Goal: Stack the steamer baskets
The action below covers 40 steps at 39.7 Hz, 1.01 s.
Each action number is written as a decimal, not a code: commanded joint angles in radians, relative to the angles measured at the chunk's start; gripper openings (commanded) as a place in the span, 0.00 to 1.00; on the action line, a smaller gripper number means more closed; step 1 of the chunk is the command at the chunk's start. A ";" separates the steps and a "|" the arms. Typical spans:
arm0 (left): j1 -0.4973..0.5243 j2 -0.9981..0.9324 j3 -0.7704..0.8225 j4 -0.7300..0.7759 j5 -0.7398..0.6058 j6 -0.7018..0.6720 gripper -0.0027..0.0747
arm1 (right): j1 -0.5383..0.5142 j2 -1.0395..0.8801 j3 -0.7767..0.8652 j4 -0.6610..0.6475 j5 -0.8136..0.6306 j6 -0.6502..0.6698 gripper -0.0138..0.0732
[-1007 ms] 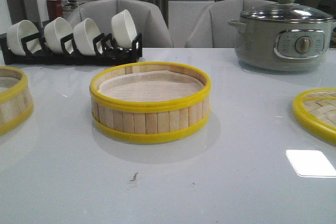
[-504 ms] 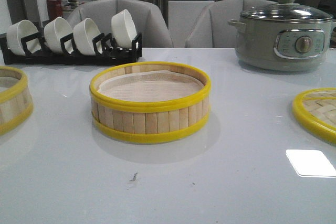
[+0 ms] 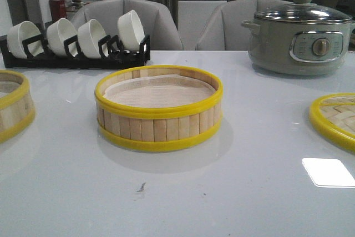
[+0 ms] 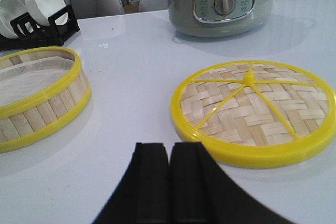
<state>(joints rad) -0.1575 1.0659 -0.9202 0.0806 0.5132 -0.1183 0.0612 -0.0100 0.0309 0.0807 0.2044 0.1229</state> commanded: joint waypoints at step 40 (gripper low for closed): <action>-0.007 -0.001 -0.037 0.095 -0.141 -0.006 0.14 | 0.000 -0.022 -0.016 -0.003 -0.092 0.000 0.19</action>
<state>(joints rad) -0.1575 1.0787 -0.9202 0.1695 0.4350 -0.1183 0.0612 -0.0100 0.0309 0.0807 0.2028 0.1229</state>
